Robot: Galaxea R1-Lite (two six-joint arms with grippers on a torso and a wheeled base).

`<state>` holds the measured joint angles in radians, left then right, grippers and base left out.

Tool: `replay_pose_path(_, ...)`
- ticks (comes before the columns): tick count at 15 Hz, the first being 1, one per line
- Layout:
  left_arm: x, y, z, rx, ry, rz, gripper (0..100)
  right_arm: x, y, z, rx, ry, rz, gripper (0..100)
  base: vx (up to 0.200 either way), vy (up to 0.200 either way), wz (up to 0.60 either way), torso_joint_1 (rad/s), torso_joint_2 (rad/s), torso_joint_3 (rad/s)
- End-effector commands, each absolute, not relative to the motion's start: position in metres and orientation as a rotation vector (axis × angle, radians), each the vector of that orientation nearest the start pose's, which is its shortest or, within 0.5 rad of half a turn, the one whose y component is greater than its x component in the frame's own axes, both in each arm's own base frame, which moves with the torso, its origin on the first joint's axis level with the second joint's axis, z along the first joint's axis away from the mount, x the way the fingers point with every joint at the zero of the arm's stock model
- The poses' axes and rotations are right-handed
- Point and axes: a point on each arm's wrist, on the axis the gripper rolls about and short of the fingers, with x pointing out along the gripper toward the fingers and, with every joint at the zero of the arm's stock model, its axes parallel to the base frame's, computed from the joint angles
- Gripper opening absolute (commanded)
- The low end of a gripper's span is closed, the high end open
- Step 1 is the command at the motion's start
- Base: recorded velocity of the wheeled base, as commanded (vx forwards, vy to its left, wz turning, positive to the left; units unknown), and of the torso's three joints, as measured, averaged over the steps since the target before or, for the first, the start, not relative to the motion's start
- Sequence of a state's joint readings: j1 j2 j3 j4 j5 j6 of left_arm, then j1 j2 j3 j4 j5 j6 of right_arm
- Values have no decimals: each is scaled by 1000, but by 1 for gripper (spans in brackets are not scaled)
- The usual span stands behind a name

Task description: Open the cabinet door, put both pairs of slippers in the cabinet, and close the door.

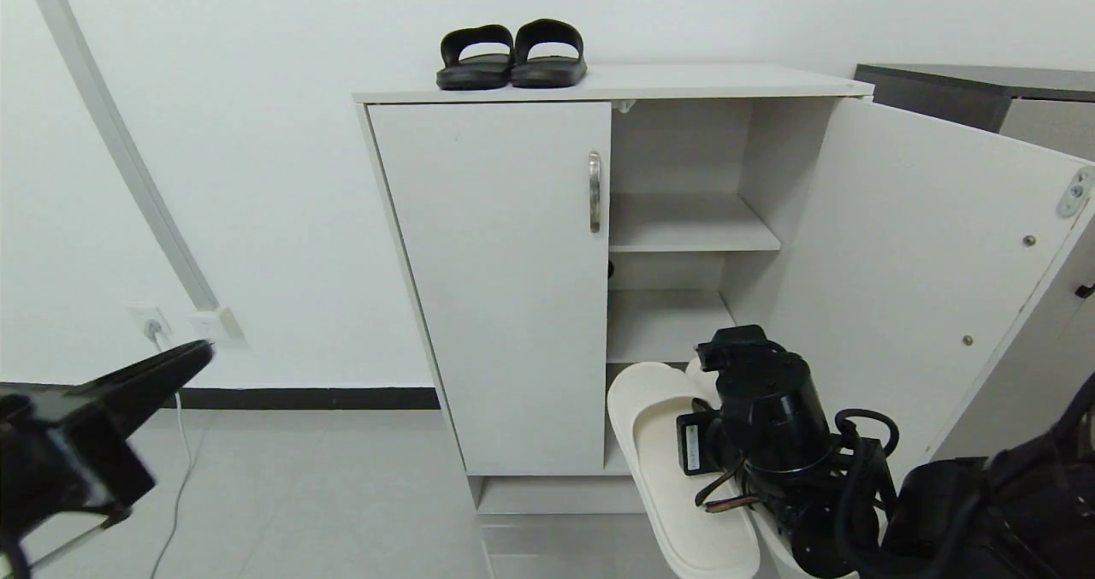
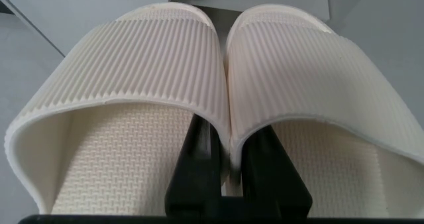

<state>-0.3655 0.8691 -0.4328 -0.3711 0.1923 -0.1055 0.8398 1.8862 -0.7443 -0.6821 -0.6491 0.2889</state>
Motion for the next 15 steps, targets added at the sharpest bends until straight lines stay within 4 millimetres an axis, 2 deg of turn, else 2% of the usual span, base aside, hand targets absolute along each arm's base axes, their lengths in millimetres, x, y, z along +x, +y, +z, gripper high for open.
replay_pose_path(1,32,-1,170,-72,8,28,0,226,231,111,-33,368,131,0,0,0,0,0,0,0)
replay_pose_path(3,8,5,134,-58,33,104,0,225,229,109,-38,374,129,0,0,0,0,0,0,0)
replay_pose_path(5,-8,8,111,-29,40,197,0,225,229,108,-41,376,128,0,0,0,0,0,0,0)
replay_pose_path(7,-21,9,93,-27,37,214,0,225,229,108,-45,373,113,0,0,0,0,0,0,0)
replay_pose_path(8,-20,9,86,-25,67,259,0,225,229,107,-48,374,109,0,0,0,0,0,0,0)
replay_pose_path(12,-21,8,82,-27,42,295,0,225,228,104,-53,377,102,0,0,0,0,0,0,0)
replay_pose_path(13,-21,7,82,-20,33,258,0,225,228,104,-53,377,102,0,0,0,0,0,0,0)
replay_pose_path(15,-19,3,81,28,7,75,0,225,228,104,-53,377,102,0,0,0,0,0,0,0)
